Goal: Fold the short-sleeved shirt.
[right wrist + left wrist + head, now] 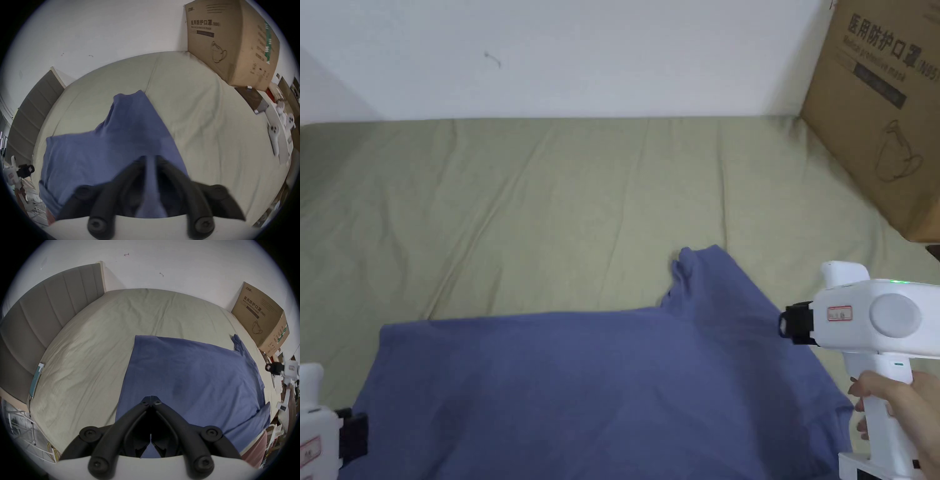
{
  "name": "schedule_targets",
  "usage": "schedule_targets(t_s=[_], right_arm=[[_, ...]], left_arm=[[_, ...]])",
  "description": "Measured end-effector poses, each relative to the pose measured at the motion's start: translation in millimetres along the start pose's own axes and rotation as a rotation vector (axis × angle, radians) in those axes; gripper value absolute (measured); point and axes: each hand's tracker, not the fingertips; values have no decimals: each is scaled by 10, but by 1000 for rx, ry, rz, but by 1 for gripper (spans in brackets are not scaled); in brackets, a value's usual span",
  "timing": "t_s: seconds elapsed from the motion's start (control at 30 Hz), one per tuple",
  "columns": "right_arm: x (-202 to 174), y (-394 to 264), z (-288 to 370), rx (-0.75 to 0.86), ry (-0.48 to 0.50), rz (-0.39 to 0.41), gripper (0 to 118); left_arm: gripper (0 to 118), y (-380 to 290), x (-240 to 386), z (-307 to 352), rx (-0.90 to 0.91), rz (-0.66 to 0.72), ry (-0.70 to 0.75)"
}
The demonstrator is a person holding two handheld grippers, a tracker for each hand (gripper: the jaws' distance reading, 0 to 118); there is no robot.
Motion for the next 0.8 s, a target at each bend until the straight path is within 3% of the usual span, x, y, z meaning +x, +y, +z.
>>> schedule_targets(t_s=[0.07,0.1,0.2,0.23,0.27,0.3,0.33,0.37,0.4,0.43,0.7,0.73,0.77,0.8], right_arm=[[11,182,-307,-44,-3,34,77],[8,264,-450,-54,-19,34,94],[60,388,-769,-96,-35,30,96],[98,400,-840,-113,-30,22,94],[133,405,-891,-126,-30,-2,84],[162,395,-928,-129,-28,-7,58],[166,370,-949,-128,-55,-15,17],[192,337,-945,-100,-113,-29,14],[203,334,-933,-112,-31,-39,9],[213,339,-924,-117,-26,-31,5],[121,418,-729,-88,-28,24,2],[110,428,-715,-85,-25,22,2],[101,430,-690,-79,-24,22,2],[94,436,-669,-76,-25,27,2]], left_arm=[[0,77,0,-99,-11,11,-9],[0,112,3,-150,-15,10,-11],[0,183,-3,-253,-18,10,-10],[0,198,-7,-280,-19,11,-7],[0,208,-6,-306,-23,10,-4],[0,218,-13,-337,-27,8,-2],[0,224,-19,-358,-30,8,0],[0,230,-28,-384,-37,8,3],[0,234,-36,-400,-40,9,4],[0,242,-47,-414,-42,10,4],[0,531,-150,-509,-5,12,4],[5,601,-174,-546,7,11,-4],[22,698,-196,-606,8,7,-3],[51,812,-222,-677,13,8,-4]])
